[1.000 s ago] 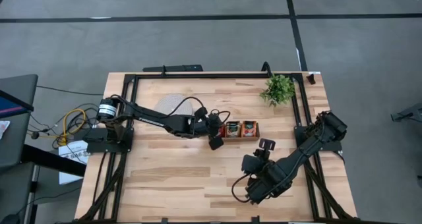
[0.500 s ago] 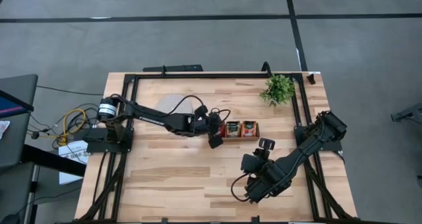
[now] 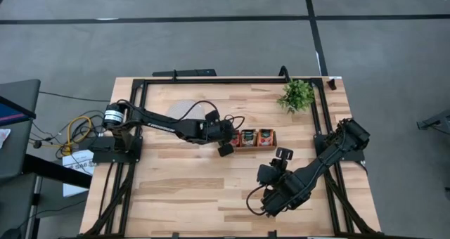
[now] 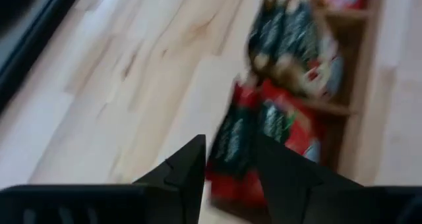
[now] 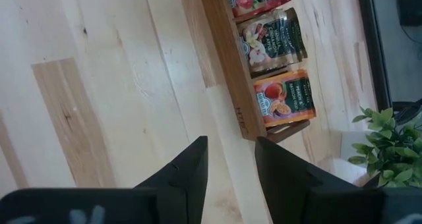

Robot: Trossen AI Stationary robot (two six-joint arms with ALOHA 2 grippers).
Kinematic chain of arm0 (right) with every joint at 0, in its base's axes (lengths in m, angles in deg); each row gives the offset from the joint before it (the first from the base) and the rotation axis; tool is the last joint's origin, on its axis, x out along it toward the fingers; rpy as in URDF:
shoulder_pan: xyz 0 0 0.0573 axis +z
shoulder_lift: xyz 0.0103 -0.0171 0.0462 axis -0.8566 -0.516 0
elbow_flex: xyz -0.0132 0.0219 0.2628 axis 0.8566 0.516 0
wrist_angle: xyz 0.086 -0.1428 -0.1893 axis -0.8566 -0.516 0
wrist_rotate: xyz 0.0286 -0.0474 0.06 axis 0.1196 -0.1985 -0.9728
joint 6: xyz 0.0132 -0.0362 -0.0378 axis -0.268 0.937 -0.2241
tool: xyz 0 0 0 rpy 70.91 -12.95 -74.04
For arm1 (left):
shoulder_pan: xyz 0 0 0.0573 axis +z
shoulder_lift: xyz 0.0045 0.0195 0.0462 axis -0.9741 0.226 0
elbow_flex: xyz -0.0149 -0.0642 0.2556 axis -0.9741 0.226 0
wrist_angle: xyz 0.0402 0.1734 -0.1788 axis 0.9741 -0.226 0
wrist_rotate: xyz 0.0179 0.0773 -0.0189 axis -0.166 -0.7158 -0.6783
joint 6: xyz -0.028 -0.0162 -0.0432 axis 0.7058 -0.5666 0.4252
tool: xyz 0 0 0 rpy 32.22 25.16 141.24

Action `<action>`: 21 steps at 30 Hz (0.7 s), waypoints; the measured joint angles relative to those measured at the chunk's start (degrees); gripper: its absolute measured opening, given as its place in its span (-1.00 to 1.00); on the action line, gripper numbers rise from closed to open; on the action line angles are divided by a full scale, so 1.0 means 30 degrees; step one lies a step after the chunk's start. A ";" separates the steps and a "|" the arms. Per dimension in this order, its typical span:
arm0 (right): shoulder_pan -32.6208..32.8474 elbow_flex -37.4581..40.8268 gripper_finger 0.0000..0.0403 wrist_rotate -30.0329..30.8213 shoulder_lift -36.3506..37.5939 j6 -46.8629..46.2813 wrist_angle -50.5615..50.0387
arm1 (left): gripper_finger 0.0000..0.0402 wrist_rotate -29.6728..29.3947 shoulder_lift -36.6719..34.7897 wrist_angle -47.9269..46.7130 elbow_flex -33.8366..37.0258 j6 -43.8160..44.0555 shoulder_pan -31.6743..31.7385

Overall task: Pick & Place Tea
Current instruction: Return to Home Position

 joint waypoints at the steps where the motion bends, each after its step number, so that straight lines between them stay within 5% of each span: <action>1: 0.0000 0.0000 -0.41 0.0000 0.0000 0.0000 0.0000 | -0.37 -0.0221 -0.0093 -0.0417 0.0000 -0.0006 0.0006; 10: 0.0032 0.0000 -0.41 0.0005 0.0000 -0.0009 -0.0005 | -0.36 -0.1665 -0.2927 -0.4566 -0.0015 0.1308 0.0006; 21: 0.0799 0.0000 -0.41 0.1451 0.1306 0.0353 -0.0077 | -0.36 0.0588 -0.6927 -1.0470 -0.0007 0.5651 -0.1189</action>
